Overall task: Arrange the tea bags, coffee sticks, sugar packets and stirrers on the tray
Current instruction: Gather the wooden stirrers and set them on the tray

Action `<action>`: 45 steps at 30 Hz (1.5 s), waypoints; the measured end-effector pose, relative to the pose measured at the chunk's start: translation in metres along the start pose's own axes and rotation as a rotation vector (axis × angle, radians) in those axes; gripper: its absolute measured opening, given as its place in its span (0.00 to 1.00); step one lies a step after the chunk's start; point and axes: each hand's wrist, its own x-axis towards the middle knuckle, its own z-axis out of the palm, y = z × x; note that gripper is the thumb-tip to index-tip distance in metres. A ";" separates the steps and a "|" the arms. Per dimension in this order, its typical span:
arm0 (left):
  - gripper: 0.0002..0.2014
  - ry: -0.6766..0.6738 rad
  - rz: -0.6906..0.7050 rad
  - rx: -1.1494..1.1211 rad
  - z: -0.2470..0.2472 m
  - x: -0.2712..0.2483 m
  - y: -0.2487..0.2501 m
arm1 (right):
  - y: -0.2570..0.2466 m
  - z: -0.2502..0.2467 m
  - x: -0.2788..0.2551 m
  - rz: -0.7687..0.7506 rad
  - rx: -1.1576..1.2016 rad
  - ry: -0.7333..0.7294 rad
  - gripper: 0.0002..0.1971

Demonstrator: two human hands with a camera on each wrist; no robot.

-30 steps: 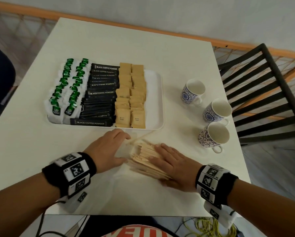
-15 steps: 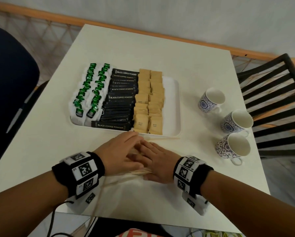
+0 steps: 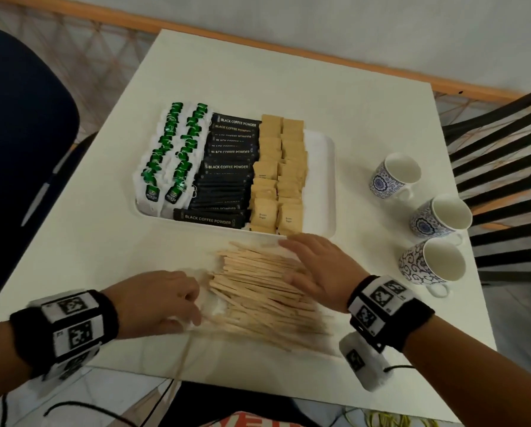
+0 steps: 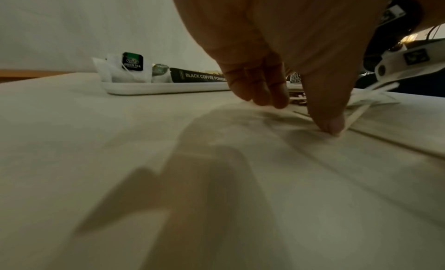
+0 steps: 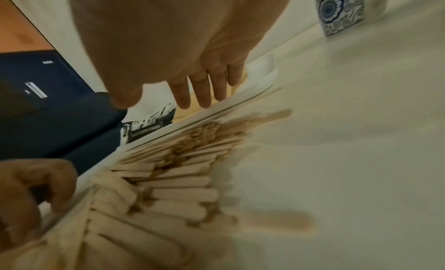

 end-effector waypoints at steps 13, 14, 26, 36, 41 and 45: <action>0.07 0.135 -0.122 -0.143 0.015 0.033 0.005 | 0.007 0.006 -0.008 0.103 -0.199 -0.044 0.40; 0.07 0.152 -0.135 -0.150 0.015 0.035 0.006 | 0.008 0.006 -0.009 0.117 -0.213 -0.051 0.41; 0.08 0.263 -0.224 -0.101 0.011 0.055 0.012 | -0.006 0.009 -0.019 0.195 -0.184 -0.097 0.47; 0.38 0.247 -0.275 -0.091 -0.014 0.057 0.024 | -0.042 0.021 -0.054 0.039 -0.179 -0.100 0.60; 0.63 -0.051 -0.239 -0.014 -0.010 0.080 0.030 | -0.054 0.051 -0.074 -0.018 -0.254 -0.190 0.64; 0.64 -0.117 -0.261 0.039 -0.002 0.091 0.031 | -0.046 0.053 -0.069 0.023 -0.229 -0.111 0.51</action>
